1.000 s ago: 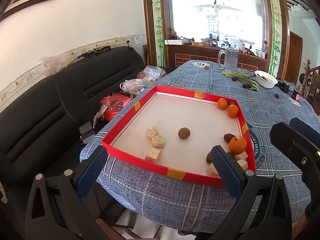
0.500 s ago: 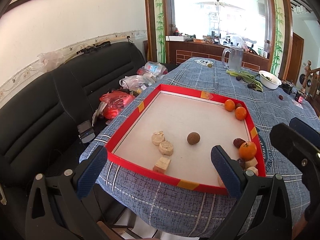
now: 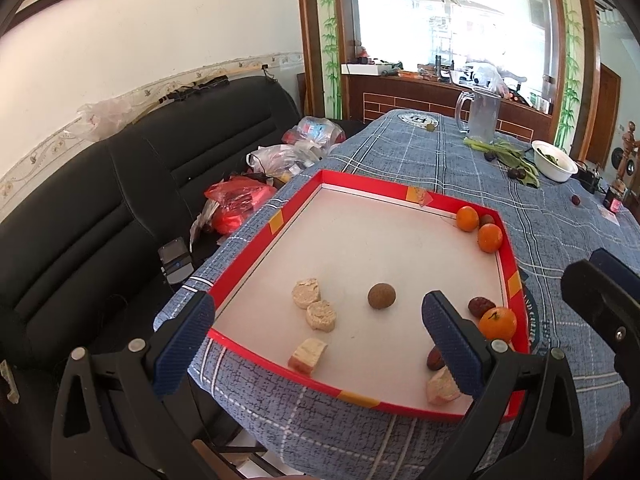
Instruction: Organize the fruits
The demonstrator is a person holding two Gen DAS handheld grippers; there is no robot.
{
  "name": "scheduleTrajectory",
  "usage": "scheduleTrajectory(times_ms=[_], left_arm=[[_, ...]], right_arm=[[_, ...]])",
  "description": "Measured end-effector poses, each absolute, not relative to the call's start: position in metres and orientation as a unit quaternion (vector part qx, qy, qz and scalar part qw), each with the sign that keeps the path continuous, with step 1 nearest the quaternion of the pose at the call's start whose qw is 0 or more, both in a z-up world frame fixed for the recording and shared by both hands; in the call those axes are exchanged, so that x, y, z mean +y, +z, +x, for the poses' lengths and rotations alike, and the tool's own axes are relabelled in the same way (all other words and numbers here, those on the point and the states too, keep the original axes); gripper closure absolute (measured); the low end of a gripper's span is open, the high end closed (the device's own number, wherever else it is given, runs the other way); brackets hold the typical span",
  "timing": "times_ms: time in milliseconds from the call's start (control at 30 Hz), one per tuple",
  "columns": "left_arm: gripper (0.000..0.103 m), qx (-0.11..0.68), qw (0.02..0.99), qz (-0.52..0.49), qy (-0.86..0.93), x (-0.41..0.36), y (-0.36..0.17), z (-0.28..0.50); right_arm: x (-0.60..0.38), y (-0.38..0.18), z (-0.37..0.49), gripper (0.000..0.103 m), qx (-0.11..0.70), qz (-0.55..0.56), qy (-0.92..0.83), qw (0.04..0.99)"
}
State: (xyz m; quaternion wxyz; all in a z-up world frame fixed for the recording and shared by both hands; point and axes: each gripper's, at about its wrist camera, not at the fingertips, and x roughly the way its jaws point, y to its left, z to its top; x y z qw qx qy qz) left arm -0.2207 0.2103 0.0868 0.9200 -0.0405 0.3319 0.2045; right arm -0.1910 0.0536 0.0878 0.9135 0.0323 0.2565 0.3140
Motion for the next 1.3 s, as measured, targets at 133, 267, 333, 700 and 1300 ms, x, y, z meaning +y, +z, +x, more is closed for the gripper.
scheduleTrajectory(times_ms=[133, 267, 333, 700, 1300], left_arm=[[0.000, 0.339, 0.918, -0.039, 0.203, 0.204, 0.086, -0.216], [0.000, 0.337, 0.920, -0.035, 0.197, 0.195, 0.089, -0.219], [0.000, 0.334, 0.922, -0.036, 0.193, 0.194, 0.091, -0.222], [0.000, 0.311, 0.932, -0.041, 0.184, 0.187, 0.109, -0.256], [0.000, 0.308, 0.930, -0.037, 0.196, 0.199, 0.113, -0.254]], right_arm=[[0.040, 0.088, -0.190, 0.025, 0.258, 0.042, 0.310, 0.914], [0.031, 0.091, -0.193, 0.025, 0.257, 0.051, 0.305, 0.916], [0.029, 0.093, -0.196, 0.025, 0.256, 0.051, 0.304, 0.916], [0.030, 0.107, -0.235, 0.025, 0.237, 0.041, 0.305, 0.921], [0.047, 0.116, -0.242, 0.025, 0.206, 0.017, 0.307, 0.929]])
